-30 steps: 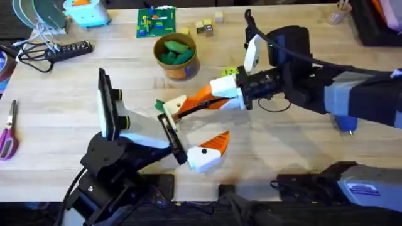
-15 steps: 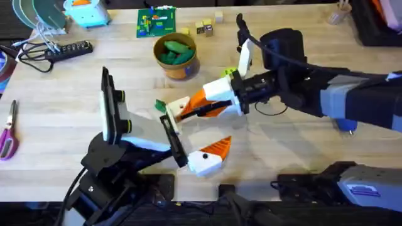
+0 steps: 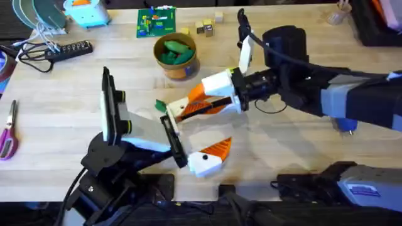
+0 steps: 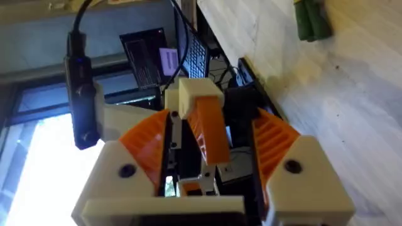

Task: Pick up the gripper from the table and insert it into the empty holder that is missing its gripper. Then pick up a screw, insert it into the mounting hole, and use the screwdriver to tighten it. Finally, clean up the table by picking up the vegetable and placing it into the bucket.

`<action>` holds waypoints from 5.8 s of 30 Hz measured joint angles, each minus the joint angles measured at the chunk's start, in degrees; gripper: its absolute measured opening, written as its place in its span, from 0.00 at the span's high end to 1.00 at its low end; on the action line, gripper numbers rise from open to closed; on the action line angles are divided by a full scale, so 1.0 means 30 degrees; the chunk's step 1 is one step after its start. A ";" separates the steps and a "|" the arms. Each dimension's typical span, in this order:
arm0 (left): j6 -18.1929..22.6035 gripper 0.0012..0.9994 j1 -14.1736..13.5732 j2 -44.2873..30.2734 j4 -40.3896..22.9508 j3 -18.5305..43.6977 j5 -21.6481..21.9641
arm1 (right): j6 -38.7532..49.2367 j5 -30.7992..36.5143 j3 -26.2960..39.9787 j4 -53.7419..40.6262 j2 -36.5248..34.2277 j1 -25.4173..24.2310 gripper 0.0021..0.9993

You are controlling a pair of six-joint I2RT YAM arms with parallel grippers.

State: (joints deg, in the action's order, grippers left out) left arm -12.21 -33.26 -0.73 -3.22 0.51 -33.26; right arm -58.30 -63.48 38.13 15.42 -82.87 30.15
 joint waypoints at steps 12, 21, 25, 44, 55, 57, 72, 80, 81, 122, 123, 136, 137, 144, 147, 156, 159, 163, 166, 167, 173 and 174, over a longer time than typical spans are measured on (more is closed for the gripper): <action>0.0007 0.01 0.0000 0.0000 0.0000 0.0000 -0.0005 | 0.2045 0.2494 0.0000 0.0291 0.0000 -0.5983 0.17; 0.0007 0.01 0.0000 0.0000 0.0004 0.0000 -0.0007 | 0.6616 0.5567 0.0153 -0.4704 0.0386 -0.6929 0.01; 0.0007 0.01 0.0000 0.0000 0.0000 0.0000 -0.0007 | 0.9385 0.8305 0.1198 -0.9395 0.1011 -0.5674 0.01; 0.0058 0.01 0.0000 0.0000 0.0002 0.0000 -0.0007 | 1.6961 2.0970 0.3461 -1.0116 -0.0263 0.1691 0.20; 0.0058 0.01 0.0000 0.0000 0.0000 0.0000 -0.0007 | 1.7172 2.3243 0.3461 -0.9260 -0.0639 0.1698 0.47; 0.0058 0.01 0.0000 -0.0005 0.0002 0.0000 -0.0007 | 1.7172 2.3319 0.3461 -0.9260 -0.0988 0.1698 0.47; 0.0058 0.01 0.0000 0.0000 0.0007 0.0000 -0.0007 | 1.7165 2.3452 0.3461 -0.8706 -0.2193 0.1698 0.61; 0.0058 0.01 0.0000 0.0000 0.0000 0.0000 -0.0007 | 1.7180 2.3758 0.3519 -0.8721 -0.2455 0.1691 0.77; 0.0058 0.01 0.0000 0.0000 0.0005 0.0000 -0.0007 | 1.7174 2.3773 0.3526 -0.8721 -0.2455 0.1698 0.79; 0.0058 0.01 0.0000 0.0000 0.0004 0.0000 -0.0007 | 1.7798 2.4461 0.3993 -0.9930 -0.0335 0.1698 0.36; 0.0063 0.01 0.0000 0.0000 0.0000 0.0000 -0.0007 | 1.8059 2.4458 0.4005 -0.9991 -0.0335 0.1698 0.26; 0.0058 0.01 0.0000 0.0000 0.0007 0.0000 -0.0007 | 2.0015 2.3751 1.1644 -1.8420 -0.4185 0.1479 0.02; 0.0058 0.01 0.0000 0.0000 0.0007 0.0000 -0.0007 | 2.0094 2.3554 1.1994 -1.8705 -0.4734 0.1479 0.02; 0.0058 0.01 0.0000 0.0000 0.0006 0.0000 -0.0007 | 2.0445 2.2965 1.2225 -1.9088 -0.6805 0.1479 0.30; 0.0058 0.01 0.0000 0.0000 0.0000 0.0000 -0.0007 | 2.0451 2.2848 1.2233 -1.8419 -0.6754 0.1479 0.36; 0.0058 0.01 0.0000 0.0000 0.0000 0.0000 -0.0007 | 2.0451 2.2848 1.2233 -1.7719 -0.6841 0.1479 0.48; 0.0058 0.01 0.0000 0.0000 0.0006 0.0000 -0.0007 | 2.0451 2.2848 1.2233 -1.7726 -0.7063 0.1479 0.51; 0.0058 0.01 0.0000 0.0000 0.0000 0.0000 -0.0007 | 2.0451 2.2848 1.2233 -1.7974 -0.7483 0.1479 0.52; 0.0058 0.01 0.0000 0.0000 0.0000 0.0000 -0.0007 | 2.0451 2.2869 1.2233 -1.8003 -0.7715 0.1479 0.56; 0.0058 0.01 0.0000 0.0000 0.0005 0.0000 -0.0007 | 2.0455 2.2875 1.2233 -1.8003 -0.7715 0.1479 0.58; 0.0065 0.01 0.0000 0.0000 0.0000 0.0000 -0.0007 | 2.0509 2.2870 1.2240 -1.7981 -0.7715 0.1457 0.69; 0.0058 0.01 0.0000 0.0000 0.0000 0.0000 -0.0007 | 2.0509 2.2884 1.2240 -1.7966 -0.7715 0.1457 0.71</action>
State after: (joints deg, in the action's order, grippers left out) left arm -12.03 -33.26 -0.73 -3.22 0.51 -33.28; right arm 3.22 5.17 74.85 -38.48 -106.02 34.52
